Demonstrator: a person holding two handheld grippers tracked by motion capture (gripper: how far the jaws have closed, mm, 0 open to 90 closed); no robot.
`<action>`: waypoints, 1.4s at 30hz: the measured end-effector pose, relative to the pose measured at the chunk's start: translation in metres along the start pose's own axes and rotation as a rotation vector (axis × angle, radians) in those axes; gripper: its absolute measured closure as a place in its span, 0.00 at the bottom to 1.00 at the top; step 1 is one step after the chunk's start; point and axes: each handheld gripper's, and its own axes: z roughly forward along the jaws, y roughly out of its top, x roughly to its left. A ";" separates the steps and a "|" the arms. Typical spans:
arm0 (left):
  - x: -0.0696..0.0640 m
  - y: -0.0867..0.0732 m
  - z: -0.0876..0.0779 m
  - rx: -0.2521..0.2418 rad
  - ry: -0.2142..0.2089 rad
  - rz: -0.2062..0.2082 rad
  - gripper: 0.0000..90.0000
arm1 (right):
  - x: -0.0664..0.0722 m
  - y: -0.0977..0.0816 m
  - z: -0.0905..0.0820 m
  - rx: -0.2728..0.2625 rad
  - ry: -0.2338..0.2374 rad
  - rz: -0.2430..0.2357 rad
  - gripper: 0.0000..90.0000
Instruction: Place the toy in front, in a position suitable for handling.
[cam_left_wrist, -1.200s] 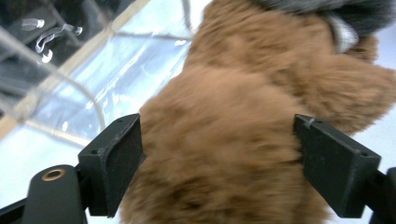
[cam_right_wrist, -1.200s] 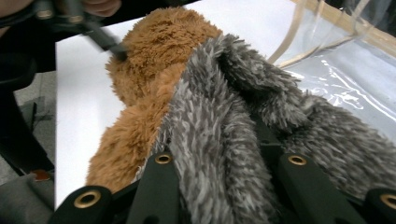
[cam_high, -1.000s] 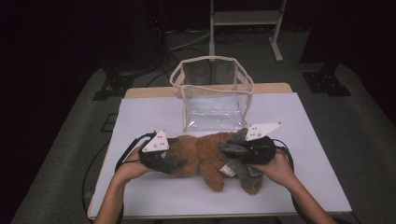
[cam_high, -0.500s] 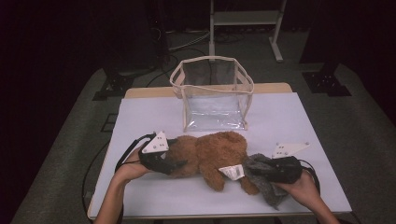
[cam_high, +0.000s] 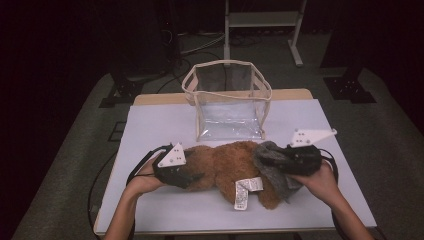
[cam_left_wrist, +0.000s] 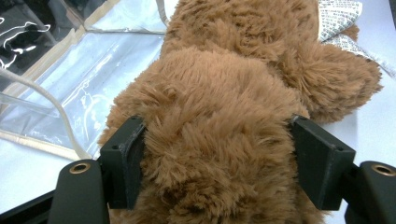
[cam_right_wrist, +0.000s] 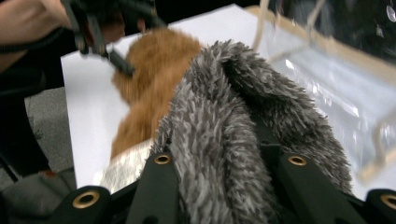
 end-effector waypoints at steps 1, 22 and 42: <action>0.000 0.000 0.000 -0.002 0.000 0.001 0.31 | -0.001 0.008 0.005 -0.003 0.002 -0.014 0.77; 0.007 -0.012 -0.010 0.015 -0.035 -0.054 0.10 | -0.017 0.004 0.055 0.084 0.091 0.049 0.77; 0.007 -0.036 -0.017 0.052 -0.090 -0.085 0.10 | -0.039 -0.047 0.009 0.126 -0.018 0.147 0.77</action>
